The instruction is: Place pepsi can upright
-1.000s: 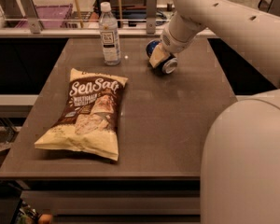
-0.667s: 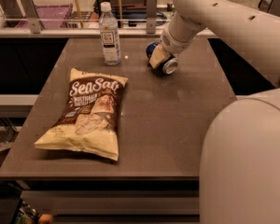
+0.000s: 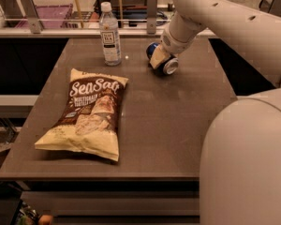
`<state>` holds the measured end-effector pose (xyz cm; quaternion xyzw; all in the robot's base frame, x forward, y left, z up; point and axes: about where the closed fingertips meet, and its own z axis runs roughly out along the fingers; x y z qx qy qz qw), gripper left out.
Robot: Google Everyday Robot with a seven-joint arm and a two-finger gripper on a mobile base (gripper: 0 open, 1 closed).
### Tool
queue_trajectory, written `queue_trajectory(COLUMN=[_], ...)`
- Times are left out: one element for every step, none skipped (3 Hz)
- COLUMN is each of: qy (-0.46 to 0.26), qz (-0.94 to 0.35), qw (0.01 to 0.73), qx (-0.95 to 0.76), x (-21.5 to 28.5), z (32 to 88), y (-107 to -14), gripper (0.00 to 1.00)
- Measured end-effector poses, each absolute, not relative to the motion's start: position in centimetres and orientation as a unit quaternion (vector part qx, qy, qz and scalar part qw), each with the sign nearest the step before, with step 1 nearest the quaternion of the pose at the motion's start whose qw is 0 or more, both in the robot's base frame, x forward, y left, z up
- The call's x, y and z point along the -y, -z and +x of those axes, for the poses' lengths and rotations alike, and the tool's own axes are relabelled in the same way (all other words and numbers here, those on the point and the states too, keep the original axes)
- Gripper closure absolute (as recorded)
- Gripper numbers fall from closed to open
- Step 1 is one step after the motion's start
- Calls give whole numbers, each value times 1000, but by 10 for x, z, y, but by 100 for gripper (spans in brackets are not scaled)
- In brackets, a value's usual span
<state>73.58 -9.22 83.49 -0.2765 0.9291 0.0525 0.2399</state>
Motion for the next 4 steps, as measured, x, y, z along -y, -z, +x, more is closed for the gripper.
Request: queue_trajectory(qy=[-53, -53, -53, -37], qz=[-277, -277, -278, -278], qw=[240, 238, 236, 246], qx=[-929, -929, -929, -928], x=[92, 91, 90, 110], z=[736, 736, 736, 743], y=[-836, -834, -831, -855], gripper=[39, 15, 0, 0])
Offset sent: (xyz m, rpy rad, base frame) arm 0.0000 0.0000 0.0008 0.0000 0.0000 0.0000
